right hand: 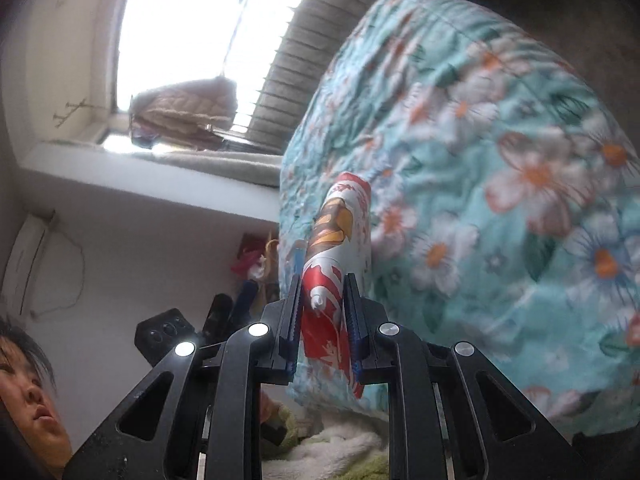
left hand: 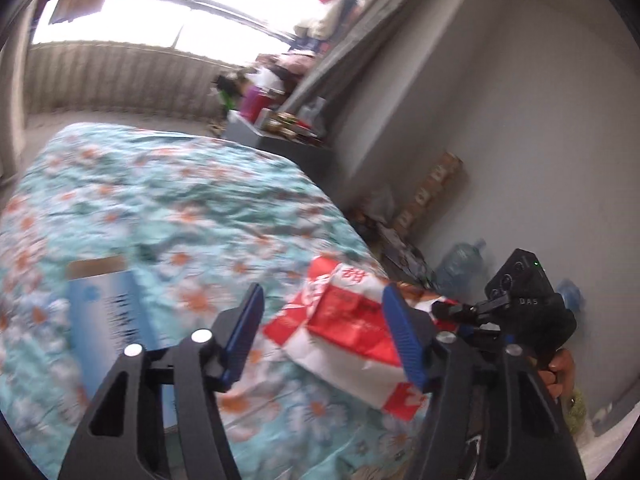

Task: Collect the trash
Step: 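Grasp the red-white snack bag with the right tool while the left grasps the blue medicine box, then hold the snack bag in the right tool while the left holds the medicine box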

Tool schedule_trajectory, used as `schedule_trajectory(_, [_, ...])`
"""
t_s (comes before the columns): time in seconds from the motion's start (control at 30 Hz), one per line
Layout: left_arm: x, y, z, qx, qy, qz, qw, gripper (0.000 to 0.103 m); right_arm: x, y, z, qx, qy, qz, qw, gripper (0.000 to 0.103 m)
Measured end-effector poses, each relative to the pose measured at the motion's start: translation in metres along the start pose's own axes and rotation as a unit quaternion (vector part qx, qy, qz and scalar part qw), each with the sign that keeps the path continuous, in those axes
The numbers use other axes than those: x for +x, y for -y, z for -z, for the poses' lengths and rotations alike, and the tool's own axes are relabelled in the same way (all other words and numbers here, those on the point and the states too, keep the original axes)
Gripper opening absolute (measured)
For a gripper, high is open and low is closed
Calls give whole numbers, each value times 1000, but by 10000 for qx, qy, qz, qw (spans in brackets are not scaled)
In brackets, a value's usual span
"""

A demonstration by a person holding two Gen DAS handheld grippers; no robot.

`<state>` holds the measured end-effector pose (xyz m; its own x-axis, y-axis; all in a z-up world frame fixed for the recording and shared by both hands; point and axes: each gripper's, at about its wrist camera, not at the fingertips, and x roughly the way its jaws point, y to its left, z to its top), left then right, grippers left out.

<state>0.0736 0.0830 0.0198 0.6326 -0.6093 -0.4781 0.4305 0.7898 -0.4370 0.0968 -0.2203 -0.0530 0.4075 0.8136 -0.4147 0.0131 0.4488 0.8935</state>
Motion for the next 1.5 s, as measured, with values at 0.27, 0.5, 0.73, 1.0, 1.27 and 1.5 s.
schedule_trajectory(0.27, [103, 30, 47, 244, -1178, 65, 9927, 31, -7, 11, 8, 153, 205, 419, 9988, 26])
schedule_trajectory(0.5, [105, 22, 47, 77, -1091, 135, 9939, 31, 14, 10, 7, -4, 201, 654, 9977, 28])
schedule_trajectory(0.73, [86, 18, 39, 12, -1084, 140, 9940, 35, 8, 21, 10, 124, 351, 676, 9970, 20])
schedule_trajectory(1.0, [7, -26, 20, -169, -192, -1253, 9918, 96, -1, 28, 10, 115, 310, 772, 9965, 21])
schedule_trajectory(1.27, [6, -101, 25, -722, -588, -2791, 9557, 97, 3, 25, 10, 94, 317, 854, 9958, 22])
schedule_trajectory(1.5, [32, -113, 38, -734, -945, -3110, 9429, 97, 9, 21, 12, 88, 339, 882, 9955, 22])
